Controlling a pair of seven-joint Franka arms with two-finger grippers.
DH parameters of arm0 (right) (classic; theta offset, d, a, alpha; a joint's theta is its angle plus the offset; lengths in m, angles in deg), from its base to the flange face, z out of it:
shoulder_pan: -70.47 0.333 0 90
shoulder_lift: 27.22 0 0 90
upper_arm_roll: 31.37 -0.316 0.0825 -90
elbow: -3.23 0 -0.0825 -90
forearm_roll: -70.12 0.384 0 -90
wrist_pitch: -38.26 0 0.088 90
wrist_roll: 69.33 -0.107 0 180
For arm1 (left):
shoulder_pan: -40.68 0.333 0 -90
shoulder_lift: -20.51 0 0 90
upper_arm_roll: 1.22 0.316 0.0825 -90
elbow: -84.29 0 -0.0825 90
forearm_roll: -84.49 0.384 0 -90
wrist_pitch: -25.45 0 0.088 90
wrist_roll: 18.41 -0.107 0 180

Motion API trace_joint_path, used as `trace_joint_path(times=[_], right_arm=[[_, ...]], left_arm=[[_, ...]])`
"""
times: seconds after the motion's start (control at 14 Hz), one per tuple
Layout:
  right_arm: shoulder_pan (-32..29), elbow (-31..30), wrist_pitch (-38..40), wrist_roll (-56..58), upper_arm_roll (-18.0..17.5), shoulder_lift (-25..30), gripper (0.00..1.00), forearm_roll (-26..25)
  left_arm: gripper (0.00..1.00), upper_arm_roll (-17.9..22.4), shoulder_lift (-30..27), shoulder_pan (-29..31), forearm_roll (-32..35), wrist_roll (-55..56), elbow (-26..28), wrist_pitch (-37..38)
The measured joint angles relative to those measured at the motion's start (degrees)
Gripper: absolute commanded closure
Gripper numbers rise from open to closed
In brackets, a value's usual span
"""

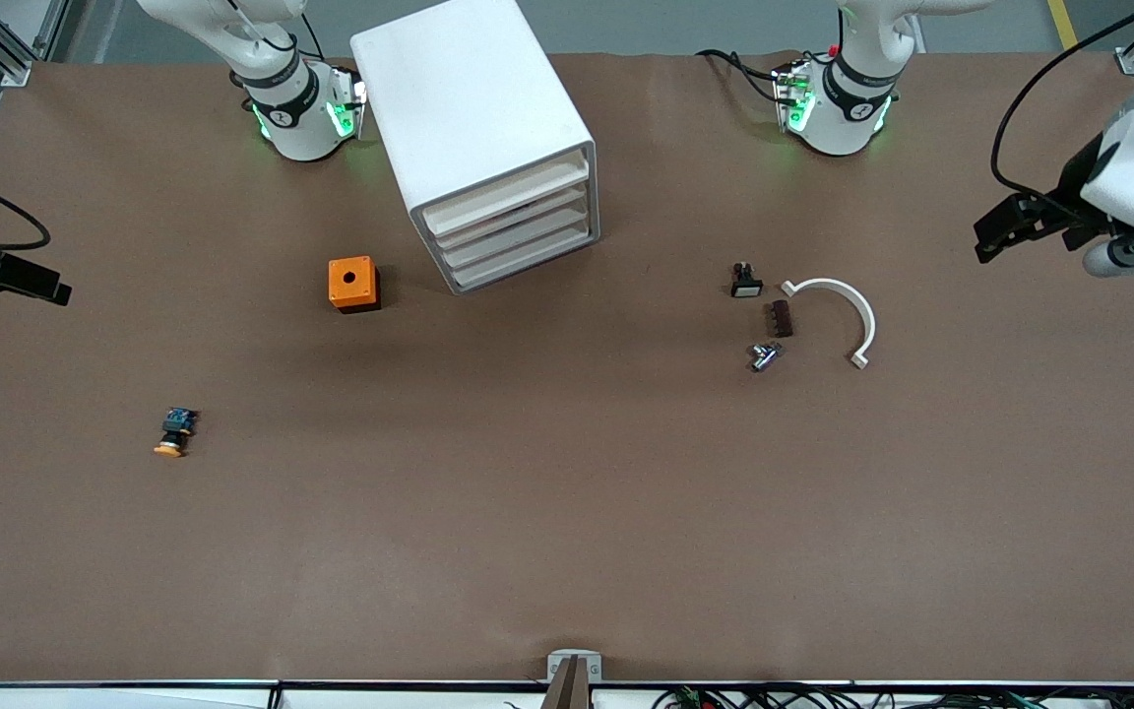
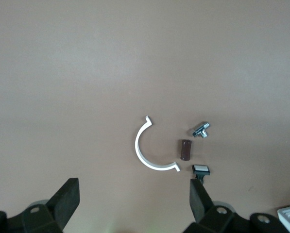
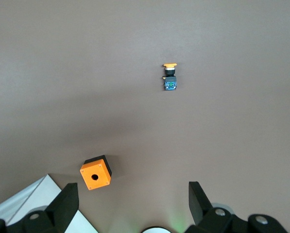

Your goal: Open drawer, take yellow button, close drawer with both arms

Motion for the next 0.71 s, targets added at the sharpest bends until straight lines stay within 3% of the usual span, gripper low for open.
trace_joint_path(times=[0.5, 0.71], right_arm=[[0.03, -4.97, 0.59, 4.10, 0.08, 7.17, 0.00, 0.00], [-0.08, -9.53, -3.45, 5.98, 0.40, 8.97, 0.00, 0.00]], left_arm=[[0.00, -0.14, -1.54, -0.17, -0.52, -2.47, 2.31, -0.66], [0.00, -0.15, -2.37, -0.28, -0.52, -2.56, 3.29, -0.91]])
